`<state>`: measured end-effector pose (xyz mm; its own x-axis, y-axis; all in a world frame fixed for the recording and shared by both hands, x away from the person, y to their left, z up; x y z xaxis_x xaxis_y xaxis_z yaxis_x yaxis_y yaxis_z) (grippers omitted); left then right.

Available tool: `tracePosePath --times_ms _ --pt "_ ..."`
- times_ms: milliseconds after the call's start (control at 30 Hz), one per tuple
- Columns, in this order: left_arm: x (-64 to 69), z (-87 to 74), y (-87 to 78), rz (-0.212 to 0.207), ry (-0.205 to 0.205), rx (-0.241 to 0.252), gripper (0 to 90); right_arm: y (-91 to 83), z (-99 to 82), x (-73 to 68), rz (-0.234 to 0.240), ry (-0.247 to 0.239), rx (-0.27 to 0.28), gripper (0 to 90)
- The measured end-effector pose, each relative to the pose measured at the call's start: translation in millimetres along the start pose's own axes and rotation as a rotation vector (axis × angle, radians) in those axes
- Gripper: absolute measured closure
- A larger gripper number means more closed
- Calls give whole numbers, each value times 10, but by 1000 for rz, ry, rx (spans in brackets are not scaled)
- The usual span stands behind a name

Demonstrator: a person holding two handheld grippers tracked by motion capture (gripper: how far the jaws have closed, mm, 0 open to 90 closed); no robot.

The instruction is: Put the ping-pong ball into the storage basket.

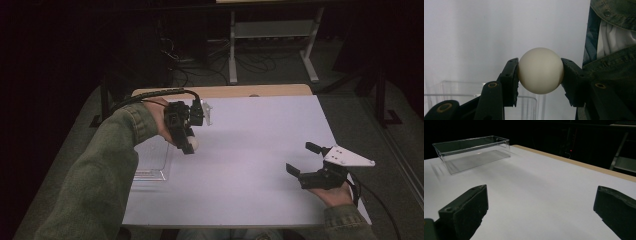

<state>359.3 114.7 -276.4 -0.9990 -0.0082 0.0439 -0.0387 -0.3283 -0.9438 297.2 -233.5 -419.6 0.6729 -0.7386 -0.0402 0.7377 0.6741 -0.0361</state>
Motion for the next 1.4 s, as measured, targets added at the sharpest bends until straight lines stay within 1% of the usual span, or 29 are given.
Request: tracePosePath --times_ms 67,167,333,367,467,567,600,667,800,833,867,933,1000,1033,1133,1167,1200,1300,1367,1400 --pt "-5 -50 -17 6 -7 -6 511 0 -1 2 -3 1 -1 0" --pt "-11 -124 -35 9 -22 1 511 -1 -1 4 -5 0 -1 0" --pt "-11 -190 -60 18 -31 -1 511 1 -2 -2 -4 -2 -1 0" --pt "-12 -225 -71 19 -36 0 511 3 -3 -4 -3 -2 -2 0" --pt "-19 -265 -80 18 -43 7 511 6 -4 -2 -2 -3 -2 0" --pt "-17 -350 -86 16 -58 -14 511 6 -4 1 -4 -3 -1 0" --pt "-17 -369 -88 14 -56 -14 511 5 -3 3 -5 -4 -1 0" --pt "-14 -387 -90 14 -62 -12 511 4 -3 4 -6 -2 -1 0" --pt "-16 -470 -93 21 -72 -3 511 7 -5 3 -5 -4 -3 0" --pt "-16 -517 -91 23 -76 -4 510 7 -5 -1 -5 -5 -4 0" --pt "-16 -517 -91 23 -76 -4 511 7 -5 -1 -5 -5 -4 0" --pt "-20 -572 -95 27 -84 -5 511 6 -6 0 -5 -5 -4 0" --pt "-23 -628 -110 30 -95 0 511 5 -7 2 -6 -5 -4 0" --pt "-26 -676 -132 39 -106 13 510 4 -8 2 -8 -4 -4 0" --pt "-25 -706 -150 38 -108 21 510 10 -12 2 -9 -7 -9 0" --pt "-20 -724 -158 44 -116 17 510 11 -13 0 -9 -7 -10 0" --pt "-25 -738 -170 44 -112 14 510 13 -12 -3 -8 -10 -9 0" --pt "-34 -783 -196 59 -122 22 510 12 -11 -2 -8 -11 -8 0" --pt "-53 -834 -211 73 -137 32 510 10 -12 2 -10 -10 -8 0" --pt "-53 -834 -211 73 -137 32 510 10 -12 2 -10 -10 -8 0"
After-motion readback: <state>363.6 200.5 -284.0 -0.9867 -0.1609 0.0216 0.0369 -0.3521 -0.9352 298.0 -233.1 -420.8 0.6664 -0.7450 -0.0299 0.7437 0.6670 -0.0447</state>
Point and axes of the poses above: each handheld gripper's, and its own axes: y roughly forward along the jaws, z roughly out of its top, x roughly to its right, the point moved 4 cm from there along y, roughly forward along the jaws, and after that the axes turned 13 degrees about x, right-handed, at the moved point
